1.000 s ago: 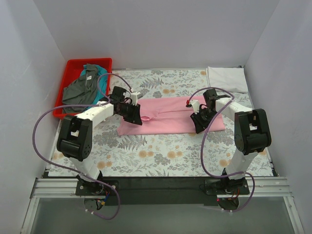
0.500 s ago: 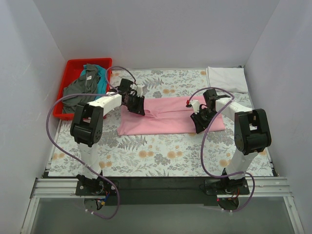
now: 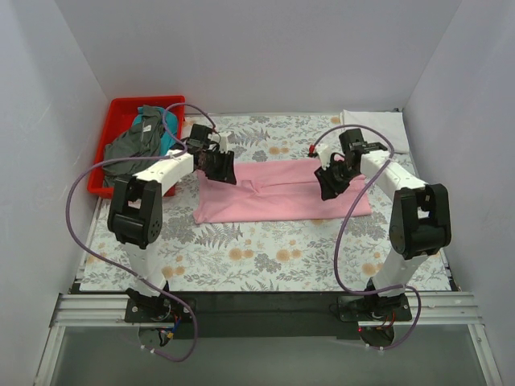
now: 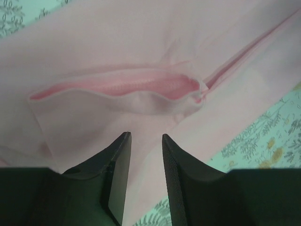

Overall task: Fold and stack the t-shirts
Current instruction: Fold the tshirt

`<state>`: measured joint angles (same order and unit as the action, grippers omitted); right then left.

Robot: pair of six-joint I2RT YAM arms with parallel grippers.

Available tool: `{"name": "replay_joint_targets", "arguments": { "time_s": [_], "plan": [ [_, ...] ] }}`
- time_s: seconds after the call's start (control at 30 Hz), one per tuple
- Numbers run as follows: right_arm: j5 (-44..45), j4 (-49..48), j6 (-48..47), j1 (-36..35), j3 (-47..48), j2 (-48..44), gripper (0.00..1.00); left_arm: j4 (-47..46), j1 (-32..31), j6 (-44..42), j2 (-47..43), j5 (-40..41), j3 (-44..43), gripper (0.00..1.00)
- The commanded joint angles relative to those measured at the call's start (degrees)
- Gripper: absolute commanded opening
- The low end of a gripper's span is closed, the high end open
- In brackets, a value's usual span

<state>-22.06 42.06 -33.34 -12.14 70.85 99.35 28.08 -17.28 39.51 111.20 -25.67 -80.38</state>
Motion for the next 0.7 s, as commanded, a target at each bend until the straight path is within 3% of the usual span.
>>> {"name": "replay_joint_targets", "arguments": {
  "time_s": [0.0,0.13,0.27,0.47,0.67],
  "plan": [
    [-0.35,-0.58,-0.58,1.42,8.14,-0.31,0.39,5.49,0.49,-2.32,-10.55,-0.7,2.76,0.33],
    [-1.75,-0.4,0.9,1.51,13.07,4.44,0.38,9.8,0.49,-4.78,-15.03,-0.96,6.72,0.33],
    [-6.93,-0.49,4.59,0.72,15.63,5.59,0.3,10.41,0.49,-3.92,-14.53,-2.45,8.66,0.31],
    [-14.31,-2.5,8.82,-5.51,18.09,6.2,0.29,13.49,0.67,-1.98,-12.5,-3.86,11.82,0.27],
    [-17.84,-6.02,14.35,-15.36,25.11,13.05,0.29,15.94,1.9,-1.97,-15.48,2.28,14.46,0.27]
  ]
}}
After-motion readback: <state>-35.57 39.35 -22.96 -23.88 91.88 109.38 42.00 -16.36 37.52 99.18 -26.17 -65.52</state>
